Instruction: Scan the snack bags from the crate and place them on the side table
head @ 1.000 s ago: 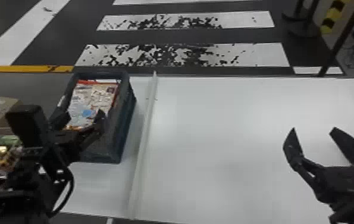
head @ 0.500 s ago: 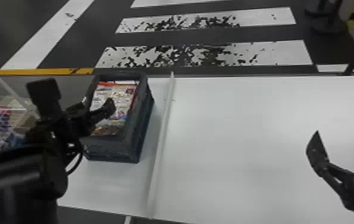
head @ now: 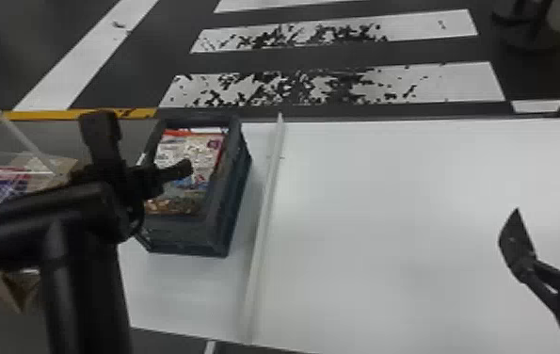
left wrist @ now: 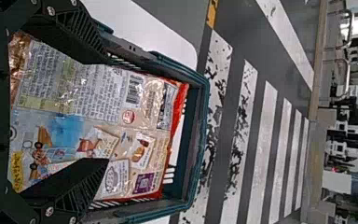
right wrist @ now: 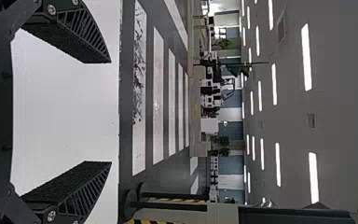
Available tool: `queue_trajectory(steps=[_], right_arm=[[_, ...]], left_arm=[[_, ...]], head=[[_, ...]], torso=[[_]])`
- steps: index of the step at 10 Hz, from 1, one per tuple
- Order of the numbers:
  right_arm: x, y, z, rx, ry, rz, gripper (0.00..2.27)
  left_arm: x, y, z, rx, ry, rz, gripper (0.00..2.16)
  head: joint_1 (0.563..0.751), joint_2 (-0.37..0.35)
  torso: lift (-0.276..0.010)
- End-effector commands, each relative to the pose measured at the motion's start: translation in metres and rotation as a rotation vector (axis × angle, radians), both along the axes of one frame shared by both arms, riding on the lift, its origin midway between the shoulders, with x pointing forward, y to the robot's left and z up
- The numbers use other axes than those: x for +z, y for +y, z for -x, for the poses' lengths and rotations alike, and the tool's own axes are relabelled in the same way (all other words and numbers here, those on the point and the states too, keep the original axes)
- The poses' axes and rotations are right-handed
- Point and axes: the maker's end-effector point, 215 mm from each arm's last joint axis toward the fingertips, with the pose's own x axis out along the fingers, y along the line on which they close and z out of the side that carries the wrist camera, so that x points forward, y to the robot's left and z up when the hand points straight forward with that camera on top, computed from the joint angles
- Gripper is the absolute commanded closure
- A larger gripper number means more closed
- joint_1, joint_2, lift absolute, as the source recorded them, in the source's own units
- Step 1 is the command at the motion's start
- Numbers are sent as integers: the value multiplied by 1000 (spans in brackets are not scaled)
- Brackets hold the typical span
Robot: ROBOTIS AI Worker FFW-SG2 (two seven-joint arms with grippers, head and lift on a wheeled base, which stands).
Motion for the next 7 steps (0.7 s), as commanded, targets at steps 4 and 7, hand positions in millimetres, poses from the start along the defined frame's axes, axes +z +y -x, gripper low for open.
queue_trajectory(steps=[4,7], right_arm=[[1,0,0,3,-2,2,107],[0,0,0,7,1,2,107]], left_arm=[[-27,-9,-20,-99,115,61,174],[-48,-12,-8,-108,214,139,2148]], head=[[695,215],[695,193]], torso=[[-94],[-94]])
